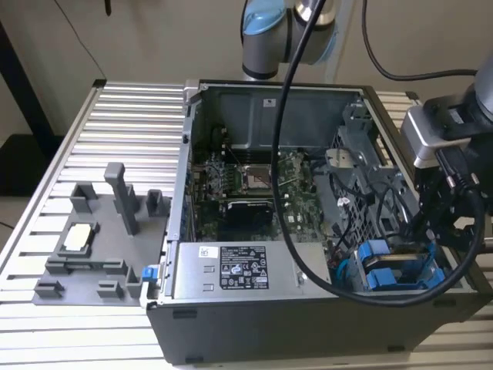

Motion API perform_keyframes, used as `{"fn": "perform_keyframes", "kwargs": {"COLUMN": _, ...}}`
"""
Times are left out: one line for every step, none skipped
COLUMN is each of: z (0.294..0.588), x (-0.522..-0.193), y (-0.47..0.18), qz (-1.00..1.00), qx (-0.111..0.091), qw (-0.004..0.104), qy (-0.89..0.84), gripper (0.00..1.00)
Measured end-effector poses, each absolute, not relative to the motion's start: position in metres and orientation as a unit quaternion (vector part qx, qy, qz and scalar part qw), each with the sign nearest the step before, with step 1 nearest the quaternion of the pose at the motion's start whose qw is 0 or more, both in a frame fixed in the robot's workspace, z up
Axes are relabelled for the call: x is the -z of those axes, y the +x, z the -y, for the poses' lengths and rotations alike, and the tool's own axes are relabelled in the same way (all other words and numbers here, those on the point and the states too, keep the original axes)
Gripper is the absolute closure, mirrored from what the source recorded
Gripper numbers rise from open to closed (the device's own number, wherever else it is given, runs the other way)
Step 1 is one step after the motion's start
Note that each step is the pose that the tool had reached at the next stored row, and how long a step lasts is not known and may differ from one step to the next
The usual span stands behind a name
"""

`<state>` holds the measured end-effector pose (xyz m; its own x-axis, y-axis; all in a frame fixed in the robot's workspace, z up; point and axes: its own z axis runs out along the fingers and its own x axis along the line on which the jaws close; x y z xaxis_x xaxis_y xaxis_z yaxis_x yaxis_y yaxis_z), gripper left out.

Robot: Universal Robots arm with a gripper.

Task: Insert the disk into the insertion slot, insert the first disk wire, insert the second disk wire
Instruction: 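Insert the first disk wire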

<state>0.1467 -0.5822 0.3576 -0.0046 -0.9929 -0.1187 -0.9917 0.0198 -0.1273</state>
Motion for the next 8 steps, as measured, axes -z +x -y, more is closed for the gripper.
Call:
{"fn": "perform_keyframes", "kwargs": {"z": 0.5822, "x": -0.3565, "y": 0.1467, "qz": -0.709, "qx": 0.003, "qw": 0.088, "qy": -0.700, "gripper": 0.81}}
{"fn": "perform_keyframes", "kwargs": {"z": 0.5822, "x": -0.3556, "y": 0.1467, "qz": -0.709, "qx": 0.003, "qw": 0.088, "qy": -0.700, "gripper": 0.81}}
{"fn": "perform_keyframes", "kwargs": {"z": 0.5822, "x": -0.3549, "y": 0.1467, "qz": -0.709, "qx": 0.003, "qw": 0.088, "qy": -0.700, "gripper": 0.81}}
{"fn": "perform_keyframes", "kwargs": {"z": 0.5822, "x": -0.3544, "y": 0.1467, "qz": -0.709, "qx": 0.002, "qw": 0.089, "qy": -0.700, "gripper": 0.81}}
{"fn": "perform_keyframes", "kwargs": {"z": 0.5822, "x": -0.3542, "y": 0.1467, "qz": -0.709, "qx": -0.001, "qw": 0.092, "qy": -0.699, "gripper": 0.81}}
{"fn": "perform_keyframes", "kwargs": {"z": 0.5822, "x": -0.3538, "y": 0.1467, "qz": -0.709, "qx": -0.005, "qw": 0.096, "qy": -0.699, "gripper": 0.81}}
{"fn": "perform_keyframes", "kwargs": {"z": 0.5822, "x": -0.3536, "y": 0.1467, "qz": -0.709, "qx": -0.007, "qw": 0.098, "qy": -0.698, "gripper": 0.81}}
{"fn": "perform_keyframes", "kwargs": {"z": 0.5822, "x": -0.3535, "y": 0.1468, "qz": -0.710, "qx": -0.007, "qw": 0.098, "qy": -0.697, "gripper": 0.81}}
